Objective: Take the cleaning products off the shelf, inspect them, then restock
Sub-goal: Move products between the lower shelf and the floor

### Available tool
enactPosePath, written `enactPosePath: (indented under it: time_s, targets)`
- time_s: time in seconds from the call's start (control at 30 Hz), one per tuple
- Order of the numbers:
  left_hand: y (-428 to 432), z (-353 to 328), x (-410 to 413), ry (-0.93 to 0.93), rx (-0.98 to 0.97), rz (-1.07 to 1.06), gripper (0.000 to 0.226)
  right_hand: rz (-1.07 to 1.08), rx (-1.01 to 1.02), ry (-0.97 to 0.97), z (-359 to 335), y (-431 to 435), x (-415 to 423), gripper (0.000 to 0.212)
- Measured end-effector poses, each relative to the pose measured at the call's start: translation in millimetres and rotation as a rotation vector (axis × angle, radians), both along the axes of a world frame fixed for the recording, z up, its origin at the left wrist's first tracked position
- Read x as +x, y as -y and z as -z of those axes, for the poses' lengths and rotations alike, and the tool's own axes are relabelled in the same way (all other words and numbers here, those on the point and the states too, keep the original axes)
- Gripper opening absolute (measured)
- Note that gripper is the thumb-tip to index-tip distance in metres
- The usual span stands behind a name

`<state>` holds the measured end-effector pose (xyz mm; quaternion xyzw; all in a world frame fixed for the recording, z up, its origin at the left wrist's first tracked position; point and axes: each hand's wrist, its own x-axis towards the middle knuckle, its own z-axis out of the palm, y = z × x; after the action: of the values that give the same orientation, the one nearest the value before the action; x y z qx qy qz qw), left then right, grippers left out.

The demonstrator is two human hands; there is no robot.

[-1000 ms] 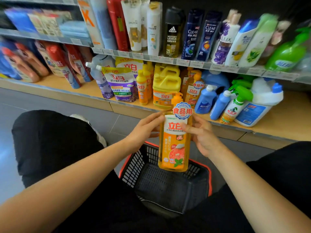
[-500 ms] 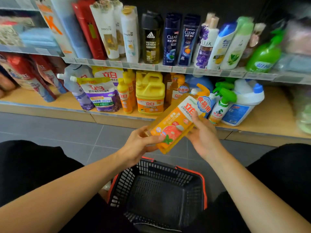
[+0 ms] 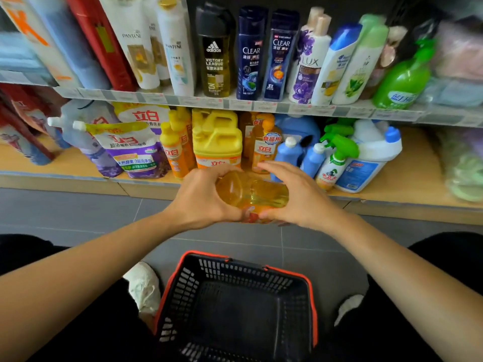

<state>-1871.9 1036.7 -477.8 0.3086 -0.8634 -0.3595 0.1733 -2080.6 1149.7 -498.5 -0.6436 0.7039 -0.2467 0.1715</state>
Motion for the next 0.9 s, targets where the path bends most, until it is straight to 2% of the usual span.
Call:
enactPosePath:
  time_s: [0.1, 0.17, 0.23, 0.37, 0.53, 0.73, 0.83, 0.9]
  targets:
    - [10.9, 2.9, -17.1, 0.034, -0.041, 0.104, 0.081, -0.125, 0.072, 0.229, 18.9, 12.4, -13.6, 0.101]
    - [14.8, 12.4, -28.6, 0.028, -0.027, 0.14, 0.076, -0.139, 0.108, 0.293, 35.5, 17.5, -21.0, 0.1]
    - [17.0, 25.1, -40.9, 0.024, -0.003, 0.15, 0.075, -0.1, 0.123, 0.349, 49.6, 19.5, -29.0, 0.096]
    - [26.7, 46.0, -56.2, -0.058, 0.015, 0.235, 0.087, 0.035, 0.155, 0.455, 62.1, 20.2, -45.8, 0.088]
    - [37.4, 69.1, -59.3, -0.18, -0.153, 0.456, 0.044, 0.171, 0.121, 0.644, 72.9, 11.7, -51.5, 0.073]
    - [34.5, 79.4, -59.0, -0.319, -0.243, 0.455, 0.029, 0.244, 0.055, 0.636, 81.0, -1.0, -42.7, 0.069]
    - [28.4, 70.6, -55.2, -0.313, -0.105, 0.352, 0.021, 0.266, 0.037, 0.597, 76.0, -8.3, -33.1, 0.071]
    - [24.7, 67.2, -51.3, -0.293, 0.019, 0.272, 0.025, 0.27, 0.025, 0.561, 72.4, -14.1, -26.5, 0.077]
